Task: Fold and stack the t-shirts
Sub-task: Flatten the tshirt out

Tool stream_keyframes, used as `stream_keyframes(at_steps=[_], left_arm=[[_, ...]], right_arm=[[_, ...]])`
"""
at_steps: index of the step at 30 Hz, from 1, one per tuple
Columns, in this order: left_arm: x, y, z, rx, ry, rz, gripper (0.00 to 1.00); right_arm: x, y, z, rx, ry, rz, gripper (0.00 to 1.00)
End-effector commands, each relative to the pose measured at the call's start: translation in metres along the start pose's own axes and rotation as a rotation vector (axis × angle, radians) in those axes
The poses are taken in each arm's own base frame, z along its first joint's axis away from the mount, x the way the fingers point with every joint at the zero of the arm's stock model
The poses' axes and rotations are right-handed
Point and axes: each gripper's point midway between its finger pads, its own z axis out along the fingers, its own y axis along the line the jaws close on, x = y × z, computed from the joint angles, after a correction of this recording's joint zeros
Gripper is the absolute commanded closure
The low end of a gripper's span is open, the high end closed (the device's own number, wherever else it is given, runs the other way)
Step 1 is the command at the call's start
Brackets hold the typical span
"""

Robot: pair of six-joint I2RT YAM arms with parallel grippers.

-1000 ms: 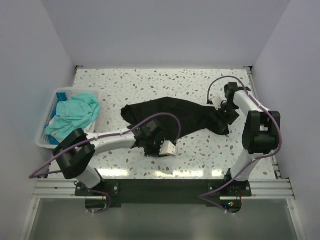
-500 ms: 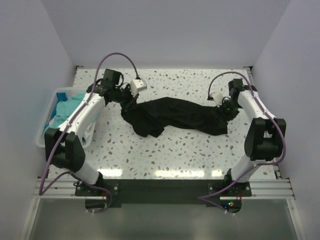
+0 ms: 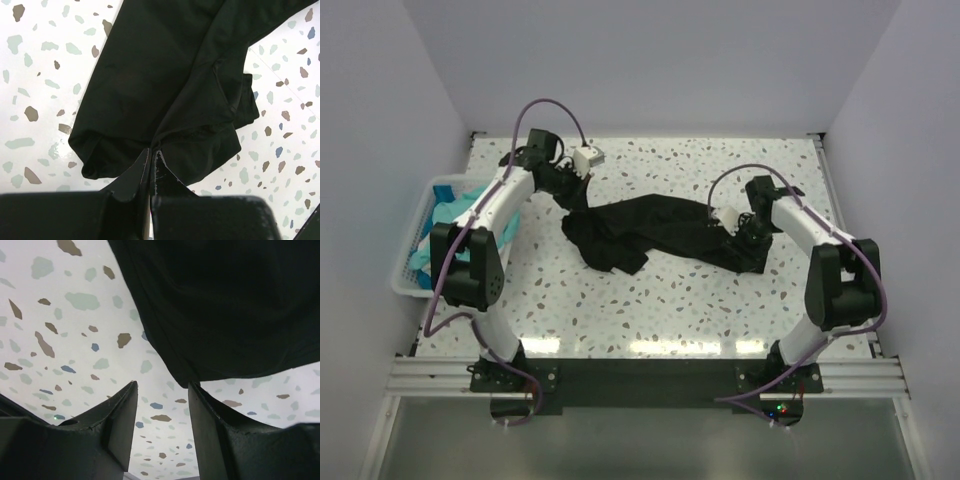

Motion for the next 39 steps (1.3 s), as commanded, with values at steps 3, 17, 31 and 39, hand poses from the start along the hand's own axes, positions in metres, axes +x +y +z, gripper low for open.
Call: stream_keyframes(at_steps=[3, 17, 31, 39], left_arm=[[-0.011, 0.003, -0.007, -0.004, -0.014, -0.015, 1.0], [-0.006, 0.004, -0.008, -0.021, 0.0, -0.026, 1.0], [-0.151, 0.042, -0.148, -0.313, -0.368, 0.066, 1.0], [-0.206, 0.014, -0.283, -0.639, -0.692, 0.145, 1.0]], right_arm=[[-0.001, -0.01, 0.007, 0.096, 0.016, -0.08, 0.54], [0.018, -0.027, 0.039, 0.161, 0.111, -0.126, 0.62], [-0.091, -0.111, -0.172, 0.538, -0.293, 0.075, 1.0], [-0.133, -0.122, -0.331, 0.837, -0.669, 0.184, 1.0]])
